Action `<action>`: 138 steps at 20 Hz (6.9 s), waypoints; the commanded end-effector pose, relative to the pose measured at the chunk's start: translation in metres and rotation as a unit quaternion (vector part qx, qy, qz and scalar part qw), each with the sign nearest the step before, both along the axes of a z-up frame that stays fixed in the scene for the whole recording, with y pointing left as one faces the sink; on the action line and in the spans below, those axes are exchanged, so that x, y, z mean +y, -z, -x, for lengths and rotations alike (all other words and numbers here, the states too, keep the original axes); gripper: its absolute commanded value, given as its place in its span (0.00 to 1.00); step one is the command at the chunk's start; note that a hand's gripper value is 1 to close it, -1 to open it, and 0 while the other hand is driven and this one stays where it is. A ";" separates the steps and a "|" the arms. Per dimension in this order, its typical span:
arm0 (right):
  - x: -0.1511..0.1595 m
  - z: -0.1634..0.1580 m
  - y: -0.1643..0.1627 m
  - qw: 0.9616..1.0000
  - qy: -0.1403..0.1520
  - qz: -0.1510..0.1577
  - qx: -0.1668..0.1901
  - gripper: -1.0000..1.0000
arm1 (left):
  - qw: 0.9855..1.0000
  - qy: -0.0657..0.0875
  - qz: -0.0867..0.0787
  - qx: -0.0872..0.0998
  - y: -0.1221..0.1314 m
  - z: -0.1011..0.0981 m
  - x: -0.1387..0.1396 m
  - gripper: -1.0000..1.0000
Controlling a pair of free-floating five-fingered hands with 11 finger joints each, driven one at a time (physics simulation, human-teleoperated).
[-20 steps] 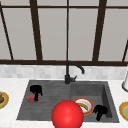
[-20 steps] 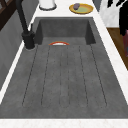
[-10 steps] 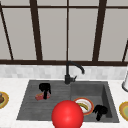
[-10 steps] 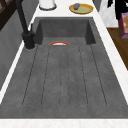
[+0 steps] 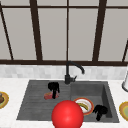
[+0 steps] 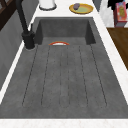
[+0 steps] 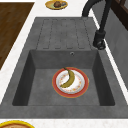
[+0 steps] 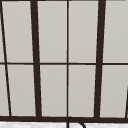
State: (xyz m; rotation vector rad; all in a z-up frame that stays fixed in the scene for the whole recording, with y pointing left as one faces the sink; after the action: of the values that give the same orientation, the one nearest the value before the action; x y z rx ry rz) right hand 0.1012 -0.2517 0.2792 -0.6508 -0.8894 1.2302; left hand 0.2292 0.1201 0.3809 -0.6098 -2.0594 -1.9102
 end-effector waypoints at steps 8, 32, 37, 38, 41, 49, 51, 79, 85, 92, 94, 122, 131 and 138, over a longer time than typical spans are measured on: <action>0.000 0.000 0.000 1.000 0.000 0.000 0.000 0.50 | 0.999 0.023 0.001 -0.038 0.002 -0.003 -0.066 1.00; 0.000 0.000 0.000 1.000 0.000 0.000 0.000 0.50 | 0.998 0.033 0.010 -0.044 0.009 -0.018 -0.161 1.00; 0.000 0.000 0.000 1.000 0.000 0.000 0.000 0.50 | 0.999 0.033 0.004 -0.044 0.016 -0.025 -0.185 1.00; 0.000 0.000 0.000 1.000 0.000 0.000 0.000 0.50 | 0.999 0.033 0.004 -0.044 0.017 -0.026 -0.190 1.00; 0.000 0.000 0.000 1.000 0.000 0.000 0.000 0.50 | 0.999 0.027 -0.002 -0.046 0.025 -0.034 -0.206 1.00; 0.000 0.000 0.000 1.000 0.000 0.000 0.000 0.50 | 0.998 0.044 -0.006 -0.048 0.090 -0.049 -0.242 1.00; 0.000 0.000 0.000 1.000 0.000 0.000 0.000 0.50 | 0.998 0.046 -0.006 -0.046 0.107 -0.051 -0.250 1.00; 0.000 0.000 0.000 1.000 0.000 0.000 0.000 0.50 | 0.997 0.052 0.002 -0.065 0.291 -0.192 -0.297 1.00; 0.000 0.000 0.000 1.000 0.000 0.000 0.000 0.50 | 0.995 0.066 0.011 -0.072 0.336 -0.188 -0.303 1.00; 0.000 0.000 0.000 1.000 0.000 0.000 0.000 0.50 | 0.997 0.058 0.002 -0.059 0.337 -0.205 -0.304 1.00; 0.000 0.000 0.000 1.000 0.000 0.000 0.000 0.50 | 0.997 0.049 -0.006 -0.055 0.329 -0.214 -0.304 1.00; 0.000 0.000 0.000 1.000 0.000 0.000 0.000 0.50 | 0.994 0.061 0.012 -0.088 0.431 -0.320 -0.325 1.00; 0.000 0.000 0.000 1.000 0.000 0.000 0.000 0.50 | 0.994 0.020 0.014 -0.109 0.410 -0.285 -0.324 0.00; 0.000 0.000 0.000 1.000 0.000 0.000 0.000 0.50 | 0.995 0.045 0.007 -0.084 0.372 -0.286 -0.313 0.00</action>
State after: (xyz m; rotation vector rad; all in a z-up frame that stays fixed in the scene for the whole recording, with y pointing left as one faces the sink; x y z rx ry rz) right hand 0.1012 -0.2517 0.2792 -0.6508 -0.8894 1.2302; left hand 0.5147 -0.2007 -0.0063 -0.5131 -2.1525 -2.0079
